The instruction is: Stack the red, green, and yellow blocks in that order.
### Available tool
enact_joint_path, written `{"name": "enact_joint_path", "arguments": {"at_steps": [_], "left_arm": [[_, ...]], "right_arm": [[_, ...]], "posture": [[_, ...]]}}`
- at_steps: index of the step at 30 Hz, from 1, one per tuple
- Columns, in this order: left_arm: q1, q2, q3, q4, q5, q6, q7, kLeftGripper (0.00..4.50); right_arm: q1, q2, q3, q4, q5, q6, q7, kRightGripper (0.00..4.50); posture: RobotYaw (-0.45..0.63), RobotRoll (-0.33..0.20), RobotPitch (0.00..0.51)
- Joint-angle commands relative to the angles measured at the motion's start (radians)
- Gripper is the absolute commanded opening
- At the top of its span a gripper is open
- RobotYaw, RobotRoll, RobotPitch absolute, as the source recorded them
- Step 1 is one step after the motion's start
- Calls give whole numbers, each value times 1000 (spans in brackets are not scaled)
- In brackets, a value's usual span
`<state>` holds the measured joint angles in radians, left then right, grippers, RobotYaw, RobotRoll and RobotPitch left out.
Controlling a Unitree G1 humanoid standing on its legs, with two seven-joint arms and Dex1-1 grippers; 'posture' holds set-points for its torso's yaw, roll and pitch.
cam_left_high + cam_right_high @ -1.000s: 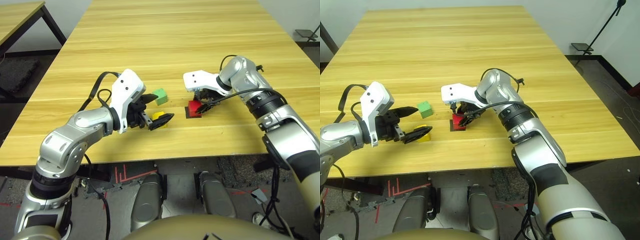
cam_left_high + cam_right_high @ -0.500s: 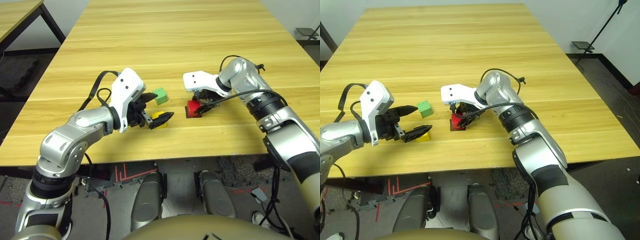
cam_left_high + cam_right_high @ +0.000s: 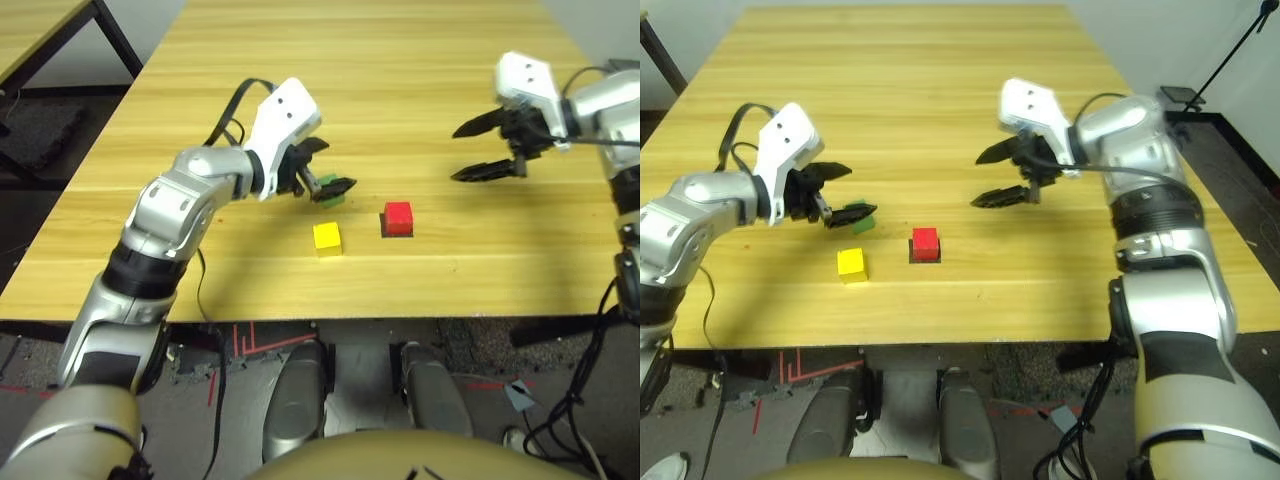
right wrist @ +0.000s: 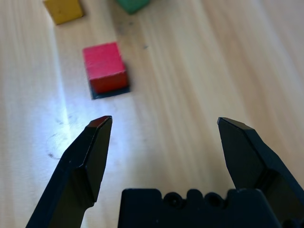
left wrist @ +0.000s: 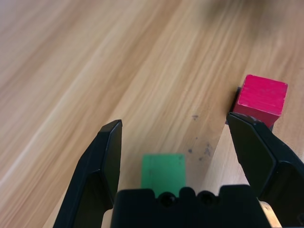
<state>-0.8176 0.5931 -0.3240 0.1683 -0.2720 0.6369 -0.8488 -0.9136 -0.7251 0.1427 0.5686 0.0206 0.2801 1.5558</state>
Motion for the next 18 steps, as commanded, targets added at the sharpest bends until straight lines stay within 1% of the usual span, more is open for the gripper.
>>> {"name": "enact_joint_path", "arguments": {"at_steps": [1, 4, 7, 10, 18], "left_arm": [[-56, -19, -50, 169, 82, -81, -85, 4500], [-96, -49, -62, 292, 127, -112, -122, 4500], [-118, -60, -70, 366, 176, -135, -148, 4500], [-122, -61, -63, 388, 203, -97, -156, 4500], [-84, -65, -48, 399, 246, -106, -170, 4500]], "right_arm": [[61, -7, -21, -140, 49, 87, -36, 4469], [103, -14, -27, -220, 77, 144, -68, 4469], [127, -13, -33, -277, 108, 192, -92, 4469], [138, -18, -26, -308, 123, 214, -109, 4469], [136, -15, -12, -320, 144, 225, -133, 4469]], "posture": [[243, -107, 55], [225, -101, 56], [212, -99, 55], [211, -96, 58], [214, -99, 61]]}}
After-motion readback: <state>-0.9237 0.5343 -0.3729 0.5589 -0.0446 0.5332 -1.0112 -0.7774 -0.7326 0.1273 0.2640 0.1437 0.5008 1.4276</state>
